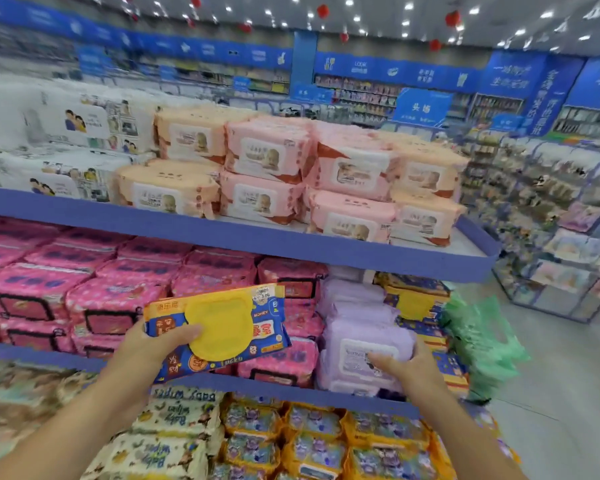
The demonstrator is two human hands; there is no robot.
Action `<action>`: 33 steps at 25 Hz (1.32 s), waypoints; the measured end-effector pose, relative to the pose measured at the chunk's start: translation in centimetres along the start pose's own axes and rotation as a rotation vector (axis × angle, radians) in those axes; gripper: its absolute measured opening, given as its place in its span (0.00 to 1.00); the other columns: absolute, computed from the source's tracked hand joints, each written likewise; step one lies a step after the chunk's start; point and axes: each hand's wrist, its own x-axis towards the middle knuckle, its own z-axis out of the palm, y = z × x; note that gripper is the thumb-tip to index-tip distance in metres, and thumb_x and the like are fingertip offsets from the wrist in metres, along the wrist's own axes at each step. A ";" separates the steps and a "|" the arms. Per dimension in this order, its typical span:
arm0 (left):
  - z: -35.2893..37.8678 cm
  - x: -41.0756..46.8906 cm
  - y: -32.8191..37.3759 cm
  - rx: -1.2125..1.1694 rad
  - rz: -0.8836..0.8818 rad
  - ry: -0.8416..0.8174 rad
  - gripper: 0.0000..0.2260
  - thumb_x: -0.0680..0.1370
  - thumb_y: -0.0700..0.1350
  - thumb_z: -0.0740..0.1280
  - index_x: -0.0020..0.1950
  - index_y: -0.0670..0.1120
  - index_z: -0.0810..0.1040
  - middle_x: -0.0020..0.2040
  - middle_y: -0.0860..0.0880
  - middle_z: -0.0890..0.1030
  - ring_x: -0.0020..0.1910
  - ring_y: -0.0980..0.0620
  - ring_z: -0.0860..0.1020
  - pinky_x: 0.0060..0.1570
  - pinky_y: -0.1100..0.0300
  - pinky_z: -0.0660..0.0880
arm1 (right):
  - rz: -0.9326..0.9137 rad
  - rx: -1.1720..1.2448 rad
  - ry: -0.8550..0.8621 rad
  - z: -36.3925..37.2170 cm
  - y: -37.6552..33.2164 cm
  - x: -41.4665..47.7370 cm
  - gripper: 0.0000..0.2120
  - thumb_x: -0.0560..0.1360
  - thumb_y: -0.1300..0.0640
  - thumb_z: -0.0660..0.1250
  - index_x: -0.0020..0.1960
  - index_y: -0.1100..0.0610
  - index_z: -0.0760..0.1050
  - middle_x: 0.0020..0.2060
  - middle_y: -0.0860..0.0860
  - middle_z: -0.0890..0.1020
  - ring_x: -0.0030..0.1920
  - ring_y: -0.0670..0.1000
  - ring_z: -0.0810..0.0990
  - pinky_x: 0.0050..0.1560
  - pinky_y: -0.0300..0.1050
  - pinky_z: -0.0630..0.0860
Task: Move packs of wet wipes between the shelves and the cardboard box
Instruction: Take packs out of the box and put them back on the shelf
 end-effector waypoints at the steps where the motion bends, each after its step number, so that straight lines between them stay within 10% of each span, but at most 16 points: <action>1: 0.3 -0.5 -0.2 -0.012 -0.003 0.048 0.10 0.75 0.41 0.73 0.57 0.45 0.82 0.48 0.43 0.88 0.39 0.45 0.87 0.38 0.54 0.81 | 0.008 -0.046 -0.050 -0.3 1.1 1.6 0.37 0.65 0.48 0.83 0.69 0.47 0.69 0.65 0.45 0.76 0.61 0.54 0.78 0.57 0.58 0.78; 7: 2.3 -3.2 -2.1 0.001 0.016 0.182 0.49 0.39 0.63 0.85 0.56 0.46 0.81 0.48 0.47 0.88 0.42 0.45 0.87 0.34 0.59 0.83 | -0.067 -0.272 0.103 0.8 6.1 4.5 0.32 0.67 0.37 0.77 0.59 0.53 0.69 0.49 0.54 0.75 0.45 0.56 0.78 0.43 0.59 0.77; 11: 4.2 -4.6 -2.9 -0.070 0.012 0.158 0.30 0.60 0.52 0.81 0.60 0.47 0.80 0.53 0.47 0.88 0.50 0.42 0.86 0.36 0.60 0.83 | -0.082 -0.214 0.113 1.8 5.5 4.7 0.27 0.68 0.42 0.78 0.54 0.53 0.67 0.43 0.48 0.72 0.46 0.59 0.77 0.42 0.52 0.74; 17: 6.1 -5.9 -3.1 -0.113 0.033 0.055 0.34 0.57 0.57 0.83 0.60 0.49 0.81 0.53 0.49 0.88 0.50 0.44 0.87 0.39 0.59 0.84 | -0.026 -0.276 0.128 1.0 4.5 3.2 0.54 0.65 0.39 0.80 0.80 0.54 0.55 0.77 0.53 0.66 0.74 0.59 0.67 0.69 0.64 0.71; 22: 7.4 -6.0 -3.5 -0.090 -0.032 0.018 0.27 0.65 0.49 0.78 0.61 0.45 0.80 0.55 0.44 0.87 0.49 0.43 0.87 0.49 0.48 0.82 | -0.161 -0.419 0.303 1.1 1.9 -2.1 0.40 0.72 0.43 0.75 0.76 0.59 0.64 0.73 0.56 0.69 0.73 0.59 0.67 0.70 0.61 0.70; 27: 10.4 -7.5 -4.4 -0.213 -0.080 -0.045 0.14 0.74 0.42 0.73 0.60 0.46 0.81 0.53 0.46 0.88 0.48 0.45 0.87 0.43 0.54 0.84 | 0.186 0.447 -0.157 5.3 -2.1 -10.3 0.25 0.70 0.38 0.72 0.64 0.46 0.75 0.60 0.51 0.82 0.60 0.54 0.81 0.63 0.57 0.76; 33: 11.1 -9.3 -7.4 -0.052 -0.315 -0.314 0.46 0.46 0.63 0.86 0.61 0.48 0.81 0.56 0.46 0.86 0.56 0.44 0.84 0.59 0.44 0.78 | 0.187 0.627 -0.037 4.8 -2.4 -13.4 0.35 0.62 0.48 0.82 0.66 0.50 0.75 0.55 0.51 0.86 0.52 0.54 0.86 0.42 0.48 0.82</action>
